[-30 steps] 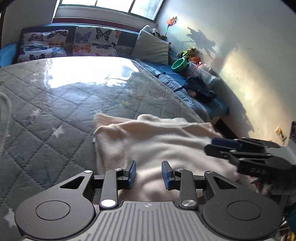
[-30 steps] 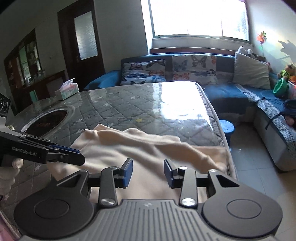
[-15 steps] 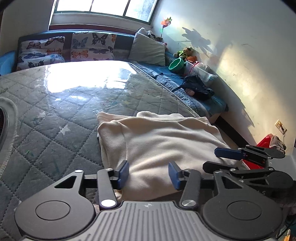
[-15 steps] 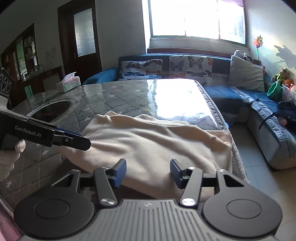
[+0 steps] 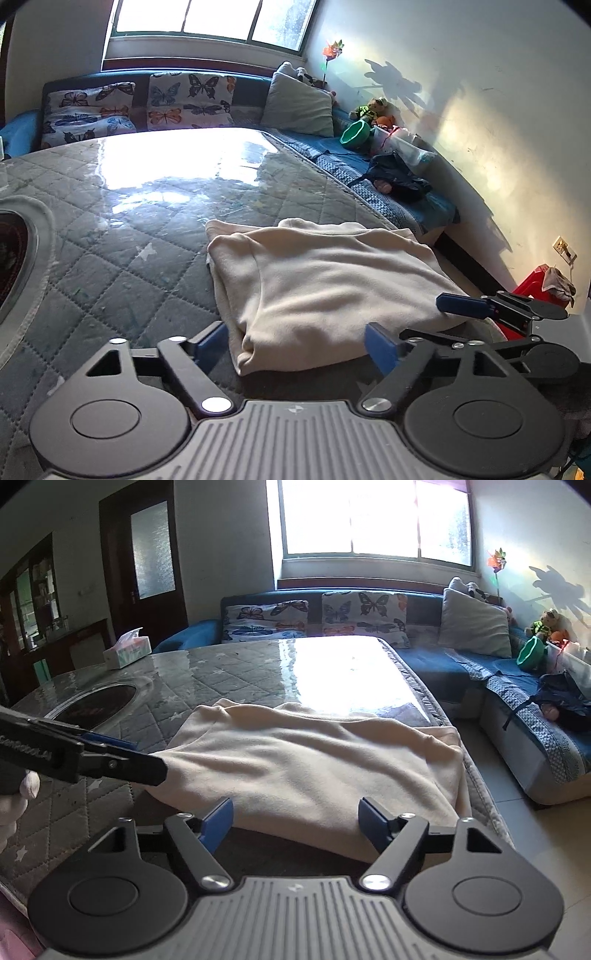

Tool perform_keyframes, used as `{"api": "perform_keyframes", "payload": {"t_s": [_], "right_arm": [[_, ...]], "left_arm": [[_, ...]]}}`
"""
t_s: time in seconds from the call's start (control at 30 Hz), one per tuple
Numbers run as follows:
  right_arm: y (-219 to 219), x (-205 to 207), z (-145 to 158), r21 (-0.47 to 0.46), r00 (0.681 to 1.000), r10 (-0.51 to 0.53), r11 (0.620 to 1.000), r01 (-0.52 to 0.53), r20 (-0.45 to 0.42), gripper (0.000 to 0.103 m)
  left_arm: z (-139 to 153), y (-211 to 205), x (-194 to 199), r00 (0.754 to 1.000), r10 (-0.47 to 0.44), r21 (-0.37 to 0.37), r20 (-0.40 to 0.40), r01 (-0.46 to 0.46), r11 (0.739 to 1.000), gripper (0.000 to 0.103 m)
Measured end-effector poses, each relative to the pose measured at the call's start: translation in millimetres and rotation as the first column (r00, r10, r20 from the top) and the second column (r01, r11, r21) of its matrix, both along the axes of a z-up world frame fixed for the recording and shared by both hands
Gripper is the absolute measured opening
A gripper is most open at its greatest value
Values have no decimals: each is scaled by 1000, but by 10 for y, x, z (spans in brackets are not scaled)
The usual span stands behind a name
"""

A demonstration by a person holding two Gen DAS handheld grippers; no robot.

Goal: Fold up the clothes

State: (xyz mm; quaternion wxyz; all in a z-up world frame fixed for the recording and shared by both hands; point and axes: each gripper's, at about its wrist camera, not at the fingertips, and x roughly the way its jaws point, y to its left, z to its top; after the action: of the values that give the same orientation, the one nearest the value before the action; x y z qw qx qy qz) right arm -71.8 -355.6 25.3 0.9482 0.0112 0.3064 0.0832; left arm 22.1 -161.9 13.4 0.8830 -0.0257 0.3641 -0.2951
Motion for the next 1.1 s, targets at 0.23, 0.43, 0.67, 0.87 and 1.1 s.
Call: {"api": "perform_keyframes", "payload": {"t_s": [0.23, 0.43, 0.67, 0.87, 1.1], "right_arm": [[59, -112, -3, -11, 999, -51, 999, 51, 10, 93], [103, -205, 35, -4, 997, -75, 997, 76, 29, 102], [150, -299, 43, 4, 994, -103, 995, 103, 20, 103], [151, -407, 17, 28, 989, -143, 989, 142, 38, 103], [235, -486, 18, 10, 986, -157, 988, 157, 47, 103]], "left_arm": [[-8, 76, -96, 1000, 13, 1, 26, -13, 1000, 103], [-6, 158, -185, 999, 28, -13, 39, -27, 1000, 103], [10, 222, -322, 997, 28, -4, 73, -28, 1000, 103], [-28, 226, -422, 996, 34, 36, 85, -37, 999, 103], [-85, 232, -473, 995, 65, 74, 73, -71, 995, 103]]}}
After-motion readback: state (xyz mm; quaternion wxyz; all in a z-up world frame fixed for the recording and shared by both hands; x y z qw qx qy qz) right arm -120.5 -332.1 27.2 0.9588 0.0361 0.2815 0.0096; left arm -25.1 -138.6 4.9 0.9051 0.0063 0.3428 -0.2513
